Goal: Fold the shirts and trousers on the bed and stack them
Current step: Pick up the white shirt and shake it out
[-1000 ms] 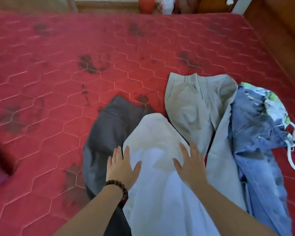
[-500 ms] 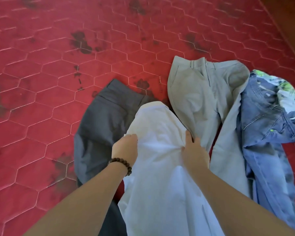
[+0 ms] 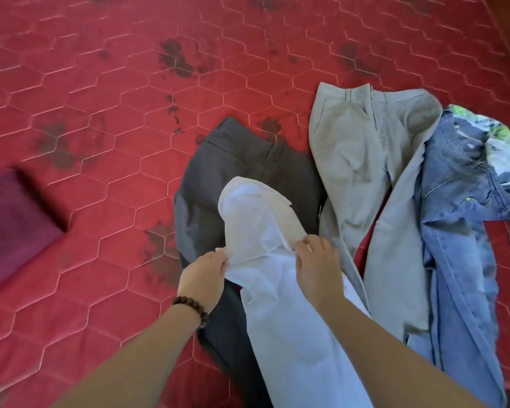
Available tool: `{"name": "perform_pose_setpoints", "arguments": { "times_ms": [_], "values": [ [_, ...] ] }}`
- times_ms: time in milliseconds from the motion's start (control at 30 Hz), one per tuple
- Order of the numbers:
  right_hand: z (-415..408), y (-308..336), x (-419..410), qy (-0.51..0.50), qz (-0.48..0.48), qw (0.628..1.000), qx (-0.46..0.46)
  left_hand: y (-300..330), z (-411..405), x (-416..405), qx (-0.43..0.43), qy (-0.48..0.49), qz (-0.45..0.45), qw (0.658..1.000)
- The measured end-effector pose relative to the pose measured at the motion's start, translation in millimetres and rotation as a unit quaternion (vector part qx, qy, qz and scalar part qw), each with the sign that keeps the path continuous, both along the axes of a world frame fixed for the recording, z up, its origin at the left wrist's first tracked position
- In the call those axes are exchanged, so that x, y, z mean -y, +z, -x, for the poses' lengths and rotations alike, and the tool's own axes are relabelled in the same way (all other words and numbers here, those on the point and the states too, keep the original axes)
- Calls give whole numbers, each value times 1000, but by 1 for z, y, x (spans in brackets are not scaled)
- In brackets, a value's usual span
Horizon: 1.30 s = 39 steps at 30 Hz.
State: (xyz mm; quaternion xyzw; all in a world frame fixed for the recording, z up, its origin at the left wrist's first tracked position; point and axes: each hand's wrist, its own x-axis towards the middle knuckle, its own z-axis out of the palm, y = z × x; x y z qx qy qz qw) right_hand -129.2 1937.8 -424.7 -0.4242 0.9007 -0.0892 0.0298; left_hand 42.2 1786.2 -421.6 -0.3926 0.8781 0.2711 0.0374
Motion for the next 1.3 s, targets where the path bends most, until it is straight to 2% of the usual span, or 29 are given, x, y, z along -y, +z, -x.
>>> {"name": "perform_pose_setpoints", "arguments": {
  "times_ms": [67, 133, 233, 300, 400, 467, 600, 667, 800, 900, 967, 1033, 1133, 1233, 1300],
  "values": [
    [-31, -4, -4, 49, 28, 997, 45, -2, -25, -5, 25, 20, -3, 999],
    [-62, -13, -12, 107, 14, 991, 80, -3, -45, -10, 38, 41, -10, 998],
    [-105, -25, -24, 156, -16, 980, 120, 2, -56, -16, -15, 112, -49, 992],
    [-124, -24, -29, 173, -29, 974, 141, 9, -53, -18, -68, 182, -97, 976],
    [-135, -20, -31, 190, -22, 968, 162, 12, -39, -15, -116, 270, -149, 944],
    [-134, -14, -31, 201, -5, 964, 175, 10, -28, -10, -104, 344, -168, 918],
    [-123, -7, -27, 241, 26, 950, 198, 8, -12, 6, -88, 505, -259, 818],
    [-116, -2, -26, 284, 27, 938, 198, 6, -9, 14, -92, 525, -290, 795],
    [-92, 10, -8, 361, 39, 918, 159, 18, -9, 25, -168, 464, -324, 807],
    [-54, 28, 28, 273, 121, 940, 165, 42, -11, 34, -224, 380, -383, 812],
    [-25, 48, 56, 182, 147, 956, 178, 71, -9, 40, -272, 316, -442, 794],
    [-3, 75, 86, 109, 152, 947, 262, 105, -3, 49, -300, 236, -492, 783],
    [20, 125, 126, 73, 119, 892, 430, 158, 9, 63, -310, 102, -561, 761],
    [42, 187, 147, 30, 142, 793, 591, 214, 24, 79, -294, -8, -595, 748],
    [56, 231, 151, 47, 135, 734, 663, 257, 33, 90, -293, -63, -602, 740]
  ]
}}
